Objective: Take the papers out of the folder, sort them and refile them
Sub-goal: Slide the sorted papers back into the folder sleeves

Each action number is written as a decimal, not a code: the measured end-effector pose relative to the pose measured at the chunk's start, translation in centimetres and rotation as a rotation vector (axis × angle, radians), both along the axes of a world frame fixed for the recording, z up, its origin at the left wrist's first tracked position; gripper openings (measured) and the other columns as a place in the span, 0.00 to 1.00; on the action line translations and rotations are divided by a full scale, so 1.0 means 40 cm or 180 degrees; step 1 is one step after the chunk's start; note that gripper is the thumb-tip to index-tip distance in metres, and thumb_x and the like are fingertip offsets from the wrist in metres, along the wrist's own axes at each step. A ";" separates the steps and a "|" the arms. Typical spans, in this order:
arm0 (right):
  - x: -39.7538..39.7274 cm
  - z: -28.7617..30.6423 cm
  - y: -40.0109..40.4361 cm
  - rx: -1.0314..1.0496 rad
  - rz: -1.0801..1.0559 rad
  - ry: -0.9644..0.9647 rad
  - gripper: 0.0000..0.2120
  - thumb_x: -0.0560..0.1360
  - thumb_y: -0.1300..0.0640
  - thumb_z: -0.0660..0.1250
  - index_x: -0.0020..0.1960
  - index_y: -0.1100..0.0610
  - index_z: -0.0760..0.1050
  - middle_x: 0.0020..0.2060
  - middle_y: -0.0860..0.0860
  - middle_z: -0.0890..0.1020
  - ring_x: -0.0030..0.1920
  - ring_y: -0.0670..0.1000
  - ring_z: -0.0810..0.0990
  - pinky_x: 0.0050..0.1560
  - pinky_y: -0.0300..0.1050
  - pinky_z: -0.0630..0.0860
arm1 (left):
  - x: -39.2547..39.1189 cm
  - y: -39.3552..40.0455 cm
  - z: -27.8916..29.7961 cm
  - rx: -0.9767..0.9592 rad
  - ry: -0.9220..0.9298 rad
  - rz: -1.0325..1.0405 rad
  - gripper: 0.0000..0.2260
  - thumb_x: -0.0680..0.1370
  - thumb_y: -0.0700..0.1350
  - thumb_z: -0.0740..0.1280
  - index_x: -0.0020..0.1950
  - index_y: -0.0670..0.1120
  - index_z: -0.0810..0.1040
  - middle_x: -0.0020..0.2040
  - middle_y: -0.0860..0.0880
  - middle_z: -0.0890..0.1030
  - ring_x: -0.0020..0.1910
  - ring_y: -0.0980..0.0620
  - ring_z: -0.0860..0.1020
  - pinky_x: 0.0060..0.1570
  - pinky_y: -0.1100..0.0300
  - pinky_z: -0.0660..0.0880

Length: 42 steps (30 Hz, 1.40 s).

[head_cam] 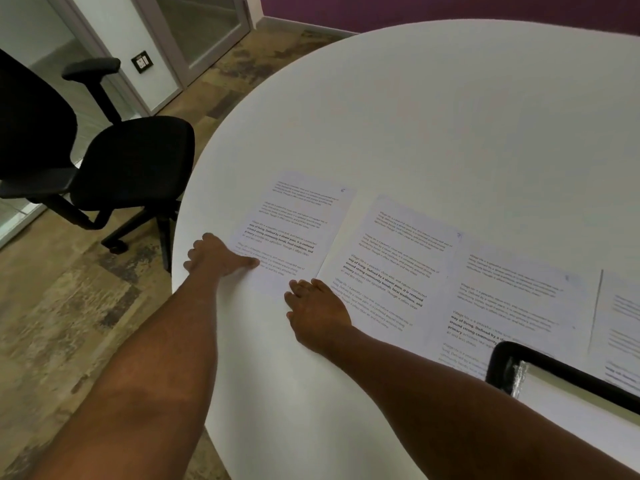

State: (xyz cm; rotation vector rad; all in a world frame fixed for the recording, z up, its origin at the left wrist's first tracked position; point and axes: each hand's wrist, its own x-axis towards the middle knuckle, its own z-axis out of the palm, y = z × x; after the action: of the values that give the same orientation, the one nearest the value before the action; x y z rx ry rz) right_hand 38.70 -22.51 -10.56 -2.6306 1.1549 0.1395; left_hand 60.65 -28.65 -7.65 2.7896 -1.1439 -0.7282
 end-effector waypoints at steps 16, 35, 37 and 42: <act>-0.024 0.000 0.004 0.0236 0.0195 -0.0635 0.16 0.81 0.58 0.57 0.65 0.61 0.76 0.69 0.56 0.73 0.70 0.54 0.69 0.72 0.49 0.56 | 0.012 0.105 0.021 -0.0705 0.1172 0.0520 0.22 0.62 0.49 0.78 0.52 0.44 0.77 0.53 0.42 0.80 0.50 0.43 0.79 0.54 0.47 0.78; -0.176 0.227 -0.009 0.2732 -0.2961 -0.3229 0.02 0.74 0.56 0.71 0.45 0.54 0.81 0.45 0.51 0.86 0.49 0.53 0.84 0.55 0.53 0.81 | -0.168 0.341 0.277 -0.2526 0.2954 0.0949 0.09 0.77 0.38 0.69 0.53 0.51 0.79 0.52 0.50 0.83 0.51 0.48 0.82 0.51 0.50 0.79; -0.226 0.253 0.016 0.2573 -0.3021 -0.3254 0.02 0.74 0.57 0.71 0.44 0.54 0.81 0.44 0.51 0.86 0.48 0.54 0.84 0.53 0.51 0.81 | -0.209 0.365 0.291 -0.2484 0.3009 0.0890 0.10 0.76 0.39 0.70 0.55 0.51 0.79 0.53 0.49 0.84 0.52 0.46 0.82 0.52 0.48 0.79; -0.414 0.309 0.118 0.2225 -0.3283 -0.3229 0.04 0.75 0.56 0.72 0.46 0.56 0.82 0.44 0.51 0.85 0.43 0.49 0.82 0.37 0.40 0.75 | -0.373 0.419 0.311 -0.2268 0.3312 0.0638 0.13 0.77 0.40 0.69 0.61 0.47 0.78 0.53 0.48 0.84 0.52 0.46 0.82 0.54 0.48 0.78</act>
State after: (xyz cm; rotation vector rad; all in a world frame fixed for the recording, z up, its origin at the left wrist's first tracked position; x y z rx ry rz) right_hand 22.15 -17.80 1.78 -0.9962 1.4500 -0.7368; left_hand 45.74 -11.89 4.79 1.5272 -0.6732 -1.2026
